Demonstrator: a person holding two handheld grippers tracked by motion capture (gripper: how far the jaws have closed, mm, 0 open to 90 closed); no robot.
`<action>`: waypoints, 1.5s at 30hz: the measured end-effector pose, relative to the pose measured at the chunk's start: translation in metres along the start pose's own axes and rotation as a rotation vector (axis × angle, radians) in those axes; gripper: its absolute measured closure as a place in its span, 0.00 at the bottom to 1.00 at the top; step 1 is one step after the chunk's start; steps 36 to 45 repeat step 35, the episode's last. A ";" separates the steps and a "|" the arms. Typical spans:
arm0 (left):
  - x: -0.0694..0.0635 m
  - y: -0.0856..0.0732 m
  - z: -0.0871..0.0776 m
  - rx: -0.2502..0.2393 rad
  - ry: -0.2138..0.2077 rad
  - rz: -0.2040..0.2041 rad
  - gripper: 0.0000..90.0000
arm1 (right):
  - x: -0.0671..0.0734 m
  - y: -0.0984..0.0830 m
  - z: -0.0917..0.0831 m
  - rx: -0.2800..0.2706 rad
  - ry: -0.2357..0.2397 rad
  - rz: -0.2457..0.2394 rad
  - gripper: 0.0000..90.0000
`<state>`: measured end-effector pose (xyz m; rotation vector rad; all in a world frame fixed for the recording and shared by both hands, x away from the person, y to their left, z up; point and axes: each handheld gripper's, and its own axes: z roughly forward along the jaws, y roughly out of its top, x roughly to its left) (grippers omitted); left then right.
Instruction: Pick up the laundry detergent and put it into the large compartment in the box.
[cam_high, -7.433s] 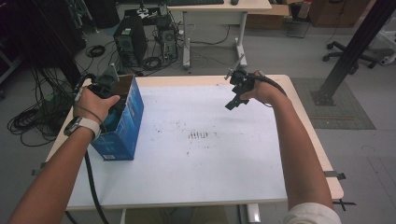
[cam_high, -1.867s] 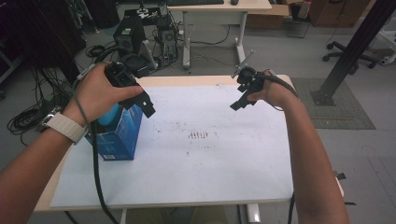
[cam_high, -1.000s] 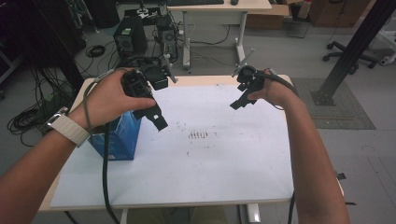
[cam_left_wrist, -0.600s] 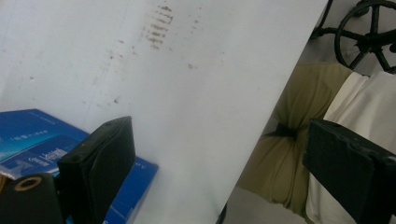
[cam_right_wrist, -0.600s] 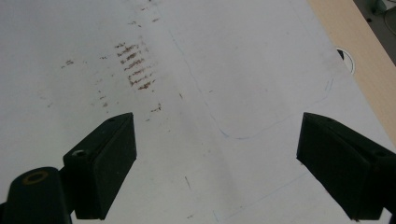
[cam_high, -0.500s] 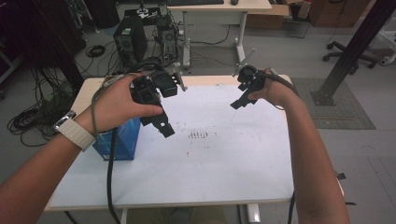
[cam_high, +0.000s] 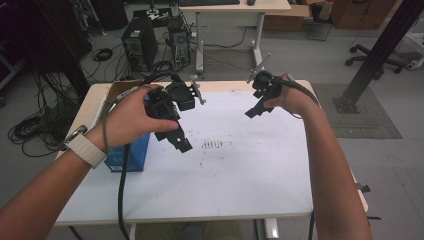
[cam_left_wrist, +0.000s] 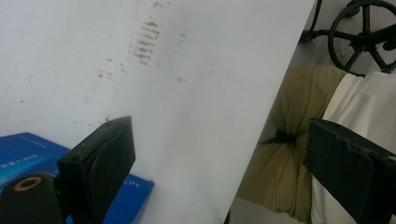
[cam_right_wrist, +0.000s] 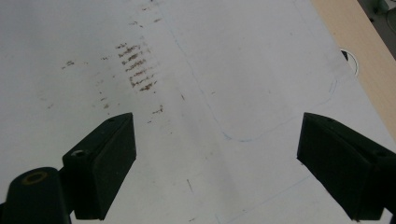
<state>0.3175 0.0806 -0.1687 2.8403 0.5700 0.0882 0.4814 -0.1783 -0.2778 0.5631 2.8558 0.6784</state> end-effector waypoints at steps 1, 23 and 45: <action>0.000 0.000 0.000 -0.003 0.001 0.001 0.11 | 0.000 0.000 0.000 0.001 0.001 -0.001 0.13; -0.004 0.002 0.005 -0.028 -0.009 0.003 0.11 | 0.003 0.002 0.001 -0.003 0.002 -0.012 0.13; -0.002 0.003 0.005 -0.035 -0.014 0.004 0.11 | 0.006 0.000 0.000 -0.006 -0.003 -0.013 0.13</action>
